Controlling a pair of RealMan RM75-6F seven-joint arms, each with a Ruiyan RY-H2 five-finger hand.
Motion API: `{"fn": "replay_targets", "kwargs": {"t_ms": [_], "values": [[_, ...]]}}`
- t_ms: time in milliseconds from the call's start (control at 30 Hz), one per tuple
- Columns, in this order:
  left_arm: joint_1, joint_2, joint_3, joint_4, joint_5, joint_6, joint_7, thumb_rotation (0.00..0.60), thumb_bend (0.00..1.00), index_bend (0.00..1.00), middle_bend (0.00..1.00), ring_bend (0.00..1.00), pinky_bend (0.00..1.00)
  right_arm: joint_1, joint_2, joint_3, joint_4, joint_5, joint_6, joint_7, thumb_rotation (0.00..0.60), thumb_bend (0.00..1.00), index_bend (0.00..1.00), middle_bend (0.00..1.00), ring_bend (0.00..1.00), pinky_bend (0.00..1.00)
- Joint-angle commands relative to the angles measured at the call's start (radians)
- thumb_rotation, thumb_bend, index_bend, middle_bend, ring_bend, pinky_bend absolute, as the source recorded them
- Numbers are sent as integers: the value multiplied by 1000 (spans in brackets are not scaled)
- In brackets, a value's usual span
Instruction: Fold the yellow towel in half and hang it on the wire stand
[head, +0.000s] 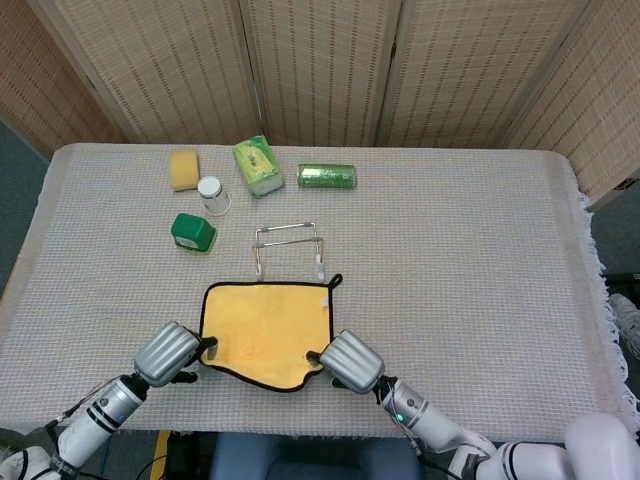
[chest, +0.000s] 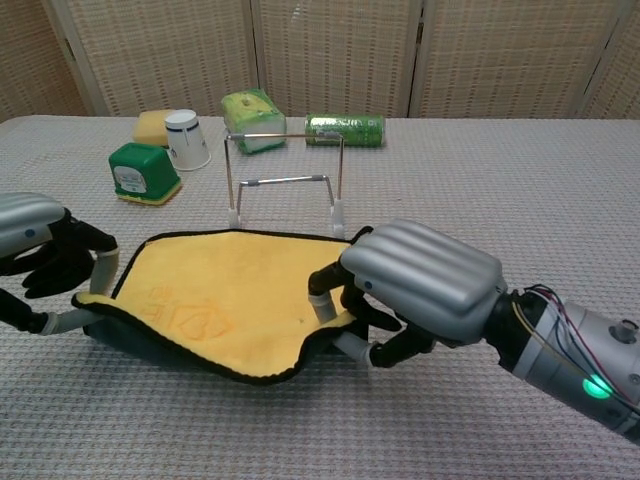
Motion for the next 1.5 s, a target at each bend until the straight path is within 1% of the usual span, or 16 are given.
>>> {"fn": "replay_targets", "kwargs": {"t_ms": [33, 300, 500, 833, 1200, 1500], "values": [[-48, 7, -42, 11, -61, -72, -29, 600, 376, 602, 891, 822, 887, 13, -25, 30, 24, 29, -15, -24, 600, 512, 667, 891, 989, 1000], [-112, 8, -98, 68, -165, -184, -86, 600, 376, 588, 891, 822, 887, 49, -86, 94, 102, 93, -43, -48, 600, 512, 667, 891, 990, 1000], [-128, 8, -121, 100, -224, -220, -133, 600, 376, 580, 891, 818, 887, 76, -120, 122, 150, 122, -54, -58, 600, 512, 667, 891, 990, 1000], [-149, 22, -130, 108, -289, -295, -214, 600, 376, 557, 891, 814, 887, 111, -165, 146, 225, 162, -72, -76, 600, 513, 667, 891, 995, 1000], [-181, -5, -149, 159, -343, -359, -228, 600, 376, 531, 891, 812, 886, 145, -193, 175, 266, 206, -84, -112, 600, 512, 667, 890, 995, 1000], [-195, -20, -163, 189, -365, -373, -228, 600, 376, 526, 890, 813, 887, 173, -210, 190, 311, 230, -91, -131, 600, 513, 667, 890, 995, 1000]]}}
